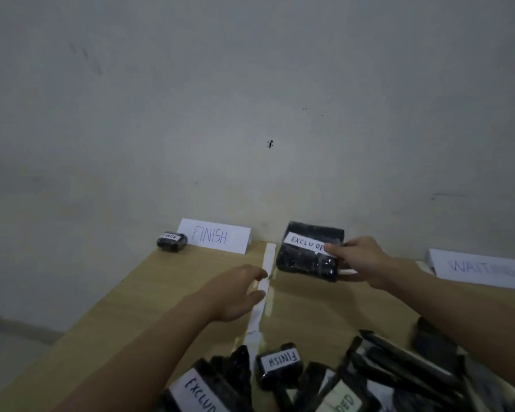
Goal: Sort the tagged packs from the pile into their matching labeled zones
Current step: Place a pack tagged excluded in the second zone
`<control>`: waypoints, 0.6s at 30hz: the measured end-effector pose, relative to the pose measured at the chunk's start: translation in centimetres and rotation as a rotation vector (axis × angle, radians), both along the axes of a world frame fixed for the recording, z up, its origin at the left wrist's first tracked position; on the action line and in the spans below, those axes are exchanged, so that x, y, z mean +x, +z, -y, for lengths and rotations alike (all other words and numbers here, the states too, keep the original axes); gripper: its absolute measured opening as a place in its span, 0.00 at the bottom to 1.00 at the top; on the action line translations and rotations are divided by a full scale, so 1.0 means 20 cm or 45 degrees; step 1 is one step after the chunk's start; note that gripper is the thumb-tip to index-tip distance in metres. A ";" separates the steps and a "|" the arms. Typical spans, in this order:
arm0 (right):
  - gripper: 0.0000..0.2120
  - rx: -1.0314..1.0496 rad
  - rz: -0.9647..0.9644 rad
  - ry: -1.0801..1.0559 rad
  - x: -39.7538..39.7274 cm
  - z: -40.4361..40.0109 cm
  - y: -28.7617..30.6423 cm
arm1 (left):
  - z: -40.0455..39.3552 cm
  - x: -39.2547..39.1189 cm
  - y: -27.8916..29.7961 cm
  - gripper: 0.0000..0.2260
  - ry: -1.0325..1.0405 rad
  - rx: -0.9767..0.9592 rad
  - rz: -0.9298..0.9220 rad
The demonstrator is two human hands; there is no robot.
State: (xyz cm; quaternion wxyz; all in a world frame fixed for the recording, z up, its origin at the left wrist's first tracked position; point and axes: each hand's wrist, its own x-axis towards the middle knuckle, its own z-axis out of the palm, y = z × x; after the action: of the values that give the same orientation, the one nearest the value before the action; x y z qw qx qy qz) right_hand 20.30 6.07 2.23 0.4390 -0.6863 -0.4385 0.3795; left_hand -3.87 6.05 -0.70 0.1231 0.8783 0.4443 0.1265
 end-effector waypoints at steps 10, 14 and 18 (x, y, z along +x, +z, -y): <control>0.20 -0.229 0.234 0.064 0.09 -0.25 -0.30 | -0.16 0.14 -0.11 0.22 -0.117 0.063 -0.306; 0.16 -0.288 0.460 0.108 0.09 -0.31 -0.32 | -0.18 0.11 -0.12 0.22 -0.108 0.041 -0.309; 0.14 -0.054 1.015 0.137 0.04 -0.25 -0.31 | -0.14 0.08 -0.12 0.21 -0.134 0.057 -0.312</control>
State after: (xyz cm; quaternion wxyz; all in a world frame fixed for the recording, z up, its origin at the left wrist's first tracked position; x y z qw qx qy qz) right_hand 21.07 11.11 -3.95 0.1997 -0.7647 -0.6018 0.1151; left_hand -2.37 8.95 -3.05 0.0548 0.9119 0.4062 0.0215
